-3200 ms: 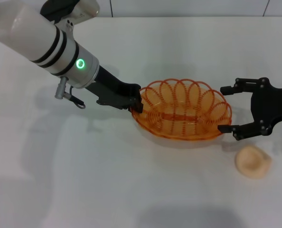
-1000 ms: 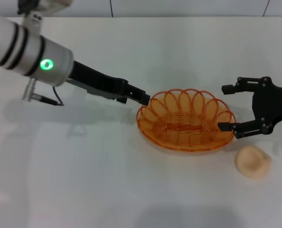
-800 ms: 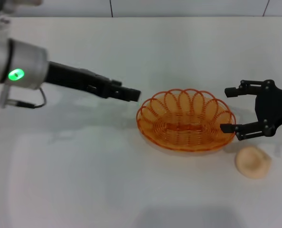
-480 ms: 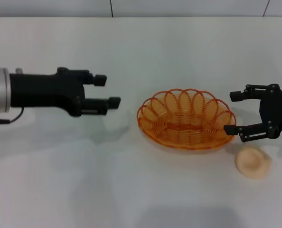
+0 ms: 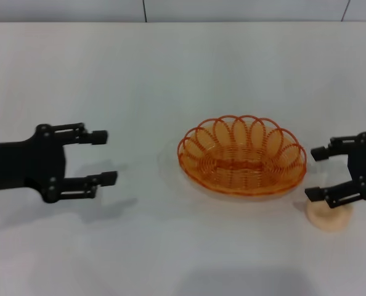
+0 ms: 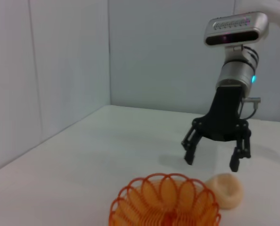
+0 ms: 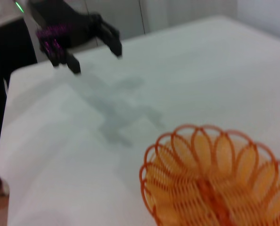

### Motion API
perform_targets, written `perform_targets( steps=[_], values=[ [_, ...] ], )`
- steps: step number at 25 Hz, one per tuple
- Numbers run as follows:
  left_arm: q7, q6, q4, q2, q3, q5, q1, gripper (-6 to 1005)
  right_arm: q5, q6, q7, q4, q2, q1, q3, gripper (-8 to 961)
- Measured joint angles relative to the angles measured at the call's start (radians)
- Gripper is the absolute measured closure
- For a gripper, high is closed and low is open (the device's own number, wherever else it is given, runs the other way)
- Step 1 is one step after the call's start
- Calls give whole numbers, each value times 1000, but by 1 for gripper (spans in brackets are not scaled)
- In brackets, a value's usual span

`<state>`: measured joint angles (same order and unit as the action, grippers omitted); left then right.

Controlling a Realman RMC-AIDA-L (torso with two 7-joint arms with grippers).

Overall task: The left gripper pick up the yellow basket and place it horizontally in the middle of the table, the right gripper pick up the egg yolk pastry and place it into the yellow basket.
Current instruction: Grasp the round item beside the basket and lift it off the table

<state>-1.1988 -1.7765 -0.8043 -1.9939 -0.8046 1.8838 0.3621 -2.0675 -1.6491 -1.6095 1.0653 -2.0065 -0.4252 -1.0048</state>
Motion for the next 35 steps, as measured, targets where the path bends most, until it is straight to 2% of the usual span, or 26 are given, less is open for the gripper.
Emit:
perform_targets(
  steps=[2, 10, 23, 28, 35],
  values=[
    [10, -6, 16, 10, 10, 4, -8, 275, -34, -4, -41, 16, 0, -5, -7, 92],
    [18, -10, 17, 5, 12, 6, -19, 277, -230, -22, -233, 50, 1, -60, -21, 98],
    [-7, -6, 9, -2, 13, -3, 2, 281, -256, -36, -248, 33, -6, -60, -44, 108],
    [-8, -10, 9, -6, 13, -3, 4, 285, -253, -19, -246, 13, -8, -66, -68, 276],
    [-8, -10, 9, -10, 14, -5, 5, 285, -247, -11, -244, 11, -8, -67, -69, 688]
  ],
)
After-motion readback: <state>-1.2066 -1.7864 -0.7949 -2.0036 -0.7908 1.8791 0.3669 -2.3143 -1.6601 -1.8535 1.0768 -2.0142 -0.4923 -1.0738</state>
